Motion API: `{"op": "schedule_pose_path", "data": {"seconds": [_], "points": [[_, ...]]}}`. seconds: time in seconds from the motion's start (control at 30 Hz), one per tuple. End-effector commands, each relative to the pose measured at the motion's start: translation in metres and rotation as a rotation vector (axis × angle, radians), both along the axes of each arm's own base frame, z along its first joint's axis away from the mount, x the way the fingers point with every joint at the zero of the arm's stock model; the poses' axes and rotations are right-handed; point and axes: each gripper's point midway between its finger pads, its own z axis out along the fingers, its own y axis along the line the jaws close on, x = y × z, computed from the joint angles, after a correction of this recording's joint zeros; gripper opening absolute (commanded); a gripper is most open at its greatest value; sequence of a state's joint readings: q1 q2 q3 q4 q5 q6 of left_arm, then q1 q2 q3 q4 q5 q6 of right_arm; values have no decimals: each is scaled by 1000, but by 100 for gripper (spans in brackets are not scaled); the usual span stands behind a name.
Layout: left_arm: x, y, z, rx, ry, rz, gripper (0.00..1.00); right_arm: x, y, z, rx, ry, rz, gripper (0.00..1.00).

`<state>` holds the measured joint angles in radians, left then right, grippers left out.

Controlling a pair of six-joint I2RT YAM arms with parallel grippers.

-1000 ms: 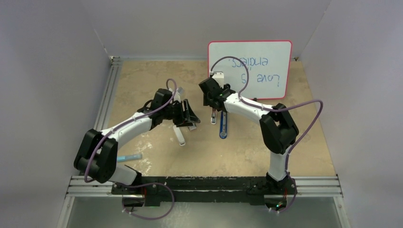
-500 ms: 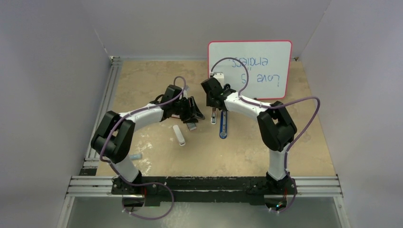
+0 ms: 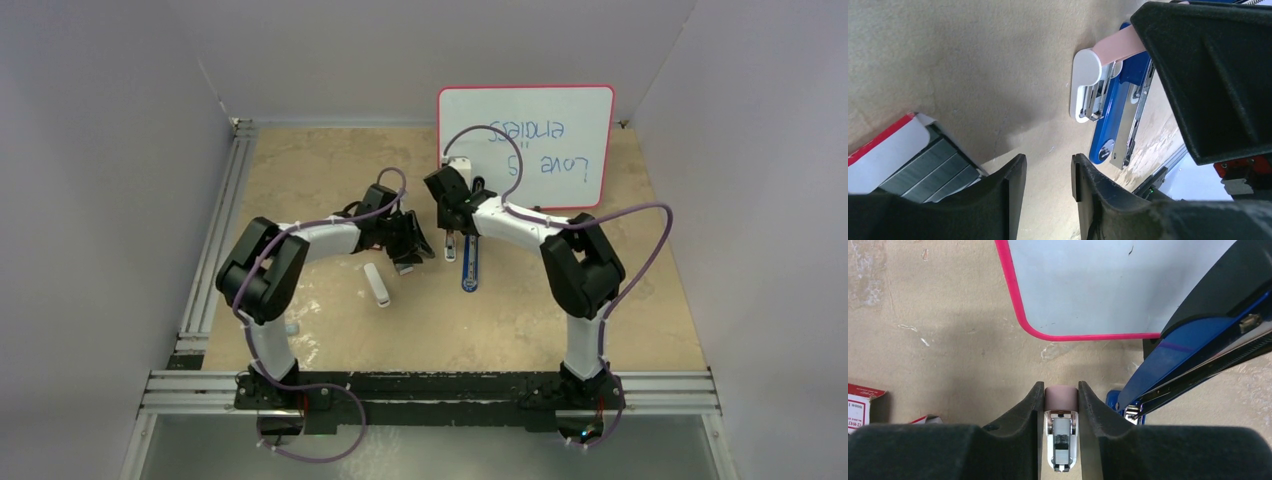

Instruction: Load the staples into the stapler

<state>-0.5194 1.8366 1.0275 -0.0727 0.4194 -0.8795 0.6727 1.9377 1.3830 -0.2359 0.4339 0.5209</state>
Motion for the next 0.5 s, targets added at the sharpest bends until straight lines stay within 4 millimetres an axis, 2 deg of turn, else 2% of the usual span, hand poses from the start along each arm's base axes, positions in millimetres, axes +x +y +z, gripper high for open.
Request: {"op": "schedule_pose_path", "data": {"seconds": [0.0, 0.3, 0.47], "points": [[21, -17, 21, -45, -86, -8, 37, -3, 2, 17, 41, -25, 13, 23], [20, -32, 12, -37, -88, -46, 28, -3, 6, 28, 86, -55, 14, 23], [18, -35, 0, -21, -70, -56, 23, -5, 10, 33, 118, -60, 22, 22]]}}
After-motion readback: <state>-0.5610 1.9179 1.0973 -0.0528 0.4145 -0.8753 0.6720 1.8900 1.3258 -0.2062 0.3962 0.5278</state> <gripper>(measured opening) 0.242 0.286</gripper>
